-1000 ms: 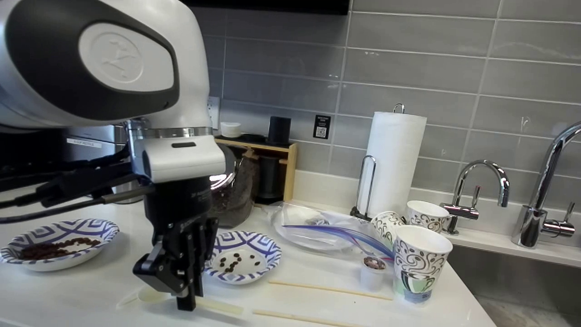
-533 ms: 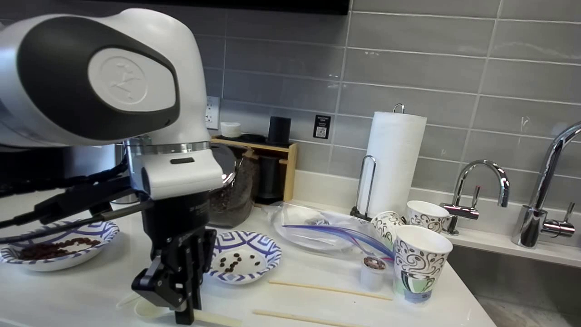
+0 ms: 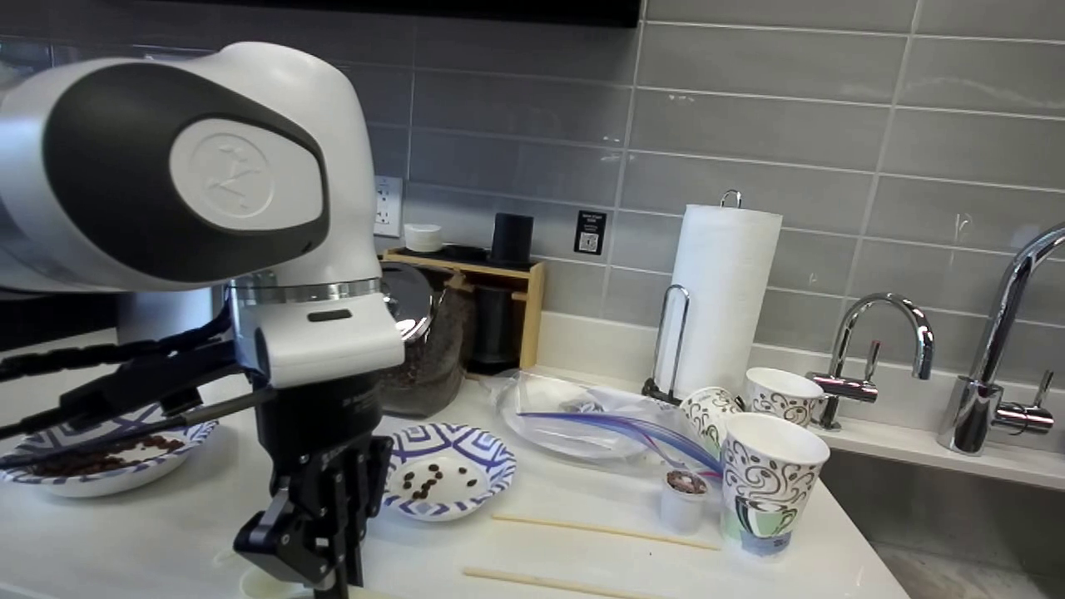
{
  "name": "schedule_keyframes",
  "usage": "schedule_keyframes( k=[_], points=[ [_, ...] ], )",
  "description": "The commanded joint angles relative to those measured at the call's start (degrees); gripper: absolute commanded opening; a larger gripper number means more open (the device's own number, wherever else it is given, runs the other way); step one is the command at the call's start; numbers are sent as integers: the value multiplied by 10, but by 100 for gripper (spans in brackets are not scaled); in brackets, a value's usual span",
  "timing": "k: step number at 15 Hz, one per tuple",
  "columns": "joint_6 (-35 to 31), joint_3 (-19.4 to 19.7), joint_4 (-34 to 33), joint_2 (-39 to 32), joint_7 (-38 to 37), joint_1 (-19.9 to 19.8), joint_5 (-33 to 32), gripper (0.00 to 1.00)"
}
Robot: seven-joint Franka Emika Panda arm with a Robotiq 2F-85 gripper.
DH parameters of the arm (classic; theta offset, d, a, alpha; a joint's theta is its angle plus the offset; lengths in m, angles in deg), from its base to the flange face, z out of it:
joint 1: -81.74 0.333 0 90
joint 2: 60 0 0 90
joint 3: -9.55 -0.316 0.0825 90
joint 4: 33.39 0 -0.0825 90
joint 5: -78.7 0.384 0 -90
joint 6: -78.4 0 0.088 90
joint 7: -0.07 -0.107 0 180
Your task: Transfer a spoonful of contents from the left bowl into the right bowl
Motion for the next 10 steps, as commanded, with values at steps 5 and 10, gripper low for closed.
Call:
schedule_keyframes(
  k=[5, 10],
  points=[
    [-17, 11, 6, -5, -32, 7, -20, 53],
    [-10, 10, 12, 8, -16, 8, -5, 91]
  ],
)
